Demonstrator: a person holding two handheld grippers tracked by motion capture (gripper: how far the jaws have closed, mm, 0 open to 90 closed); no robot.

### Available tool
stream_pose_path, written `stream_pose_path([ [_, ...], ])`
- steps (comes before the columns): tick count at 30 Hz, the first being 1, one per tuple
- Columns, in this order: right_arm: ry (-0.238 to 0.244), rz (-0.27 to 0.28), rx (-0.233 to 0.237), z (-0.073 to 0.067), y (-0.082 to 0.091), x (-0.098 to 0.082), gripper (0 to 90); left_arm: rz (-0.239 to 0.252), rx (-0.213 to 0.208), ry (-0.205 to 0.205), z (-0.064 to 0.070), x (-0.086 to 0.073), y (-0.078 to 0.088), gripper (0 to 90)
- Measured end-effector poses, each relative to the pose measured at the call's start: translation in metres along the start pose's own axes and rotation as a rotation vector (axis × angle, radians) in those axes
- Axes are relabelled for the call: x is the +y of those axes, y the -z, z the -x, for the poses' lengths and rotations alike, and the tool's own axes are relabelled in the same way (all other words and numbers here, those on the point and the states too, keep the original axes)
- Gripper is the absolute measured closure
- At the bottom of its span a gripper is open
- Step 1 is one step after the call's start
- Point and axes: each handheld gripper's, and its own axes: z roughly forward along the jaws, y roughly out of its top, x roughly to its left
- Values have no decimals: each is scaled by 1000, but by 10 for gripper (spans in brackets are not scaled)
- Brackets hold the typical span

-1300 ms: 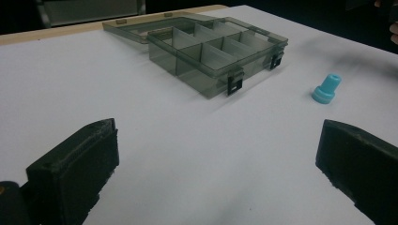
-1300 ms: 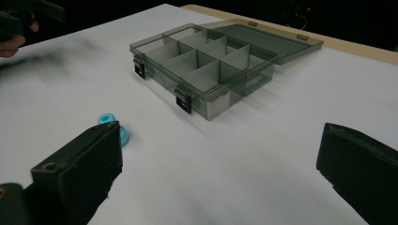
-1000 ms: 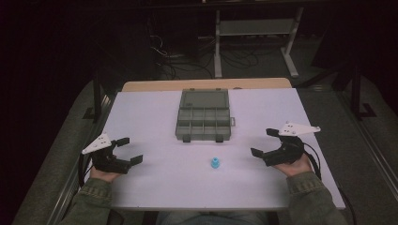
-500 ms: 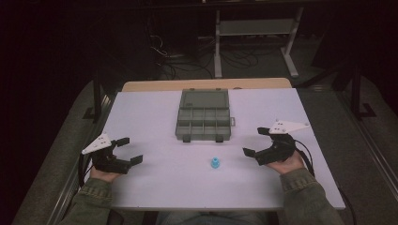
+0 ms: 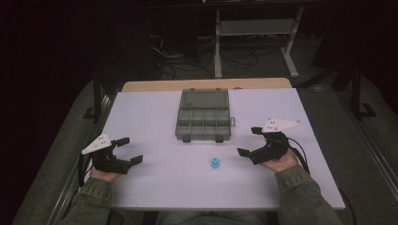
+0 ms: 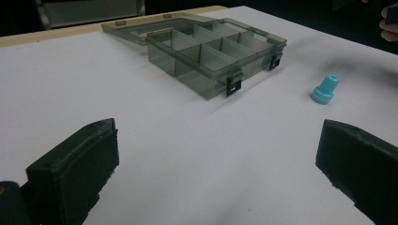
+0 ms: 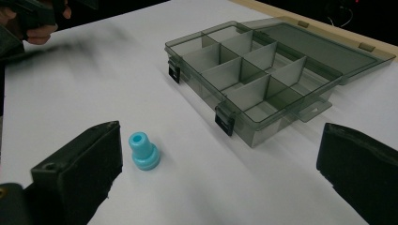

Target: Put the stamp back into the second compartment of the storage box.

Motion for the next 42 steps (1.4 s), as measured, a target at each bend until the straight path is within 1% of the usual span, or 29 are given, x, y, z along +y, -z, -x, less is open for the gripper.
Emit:
stream_pose_path([
  [6,0,-19,13,-1,-5,3,1,-2,0,-7,0,0,1,0],
  [7,-3,-23,23,-2,-9,5,1,-1,1,-5,0,1,1,0],
  [12,17,-43,40,-4,-17,7,0,-3,2,-7,0,1,1,0],
  [15,13,-52,49,-6,-20,8,0,-3,2,-8,0,1,1,0],
  [16,22,-57,50,-6,-21,8,1,-2,1,-7,0,1,1,0],
  [24,33,-76,67,-9,-31,10,0,-1,0,-6,0,0,0,0],
  [26,29,-81,71,-11,-34,10,0,-5,0,-3,1,0,0,0],
  [27,38,-83,74,-10,-36,10,0,-5,-1,-2,1,0,0,0],
  [30,41,-92,79,-12,-40,11,1,-2,-1,-5,1,0,0,0],
  [35,44,-111,92,-13,-47,11,0,-8,0,-4,1,0,0,0],
  [42,56,-141,107,-16,-58,11,1,-4,-2,-6,1,0,0,0],
])
